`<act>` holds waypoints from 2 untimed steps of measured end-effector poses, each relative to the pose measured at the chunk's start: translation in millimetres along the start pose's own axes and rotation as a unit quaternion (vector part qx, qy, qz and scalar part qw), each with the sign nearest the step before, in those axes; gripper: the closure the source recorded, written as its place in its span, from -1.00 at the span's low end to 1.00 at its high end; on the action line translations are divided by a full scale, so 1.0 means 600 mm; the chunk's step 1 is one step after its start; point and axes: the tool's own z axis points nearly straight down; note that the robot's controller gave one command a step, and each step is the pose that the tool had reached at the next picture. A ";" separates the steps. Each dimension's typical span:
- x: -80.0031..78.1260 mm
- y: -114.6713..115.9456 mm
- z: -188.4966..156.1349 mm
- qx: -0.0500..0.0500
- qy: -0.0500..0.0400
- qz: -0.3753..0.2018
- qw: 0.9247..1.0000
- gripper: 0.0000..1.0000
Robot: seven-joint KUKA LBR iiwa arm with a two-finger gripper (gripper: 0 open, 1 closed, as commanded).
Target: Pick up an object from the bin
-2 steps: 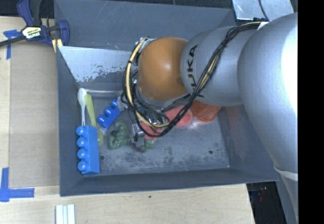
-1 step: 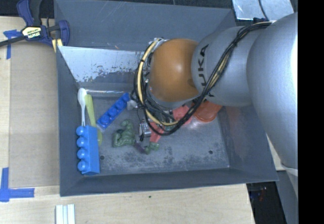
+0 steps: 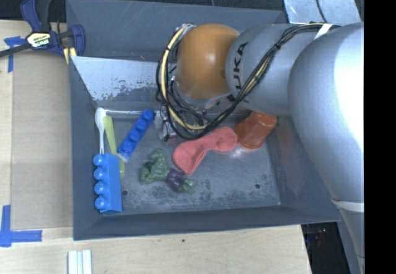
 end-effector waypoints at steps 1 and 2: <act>0.001 0.000 0.001 0.000 0.001 0.000 1.000 -1.00; 0.001 0.000 0.001 0.000 0.001 0.000 1.000 -1.00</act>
Offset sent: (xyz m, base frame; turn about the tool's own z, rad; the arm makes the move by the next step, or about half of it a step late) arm 0.0000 0.0000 0.0000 0.0000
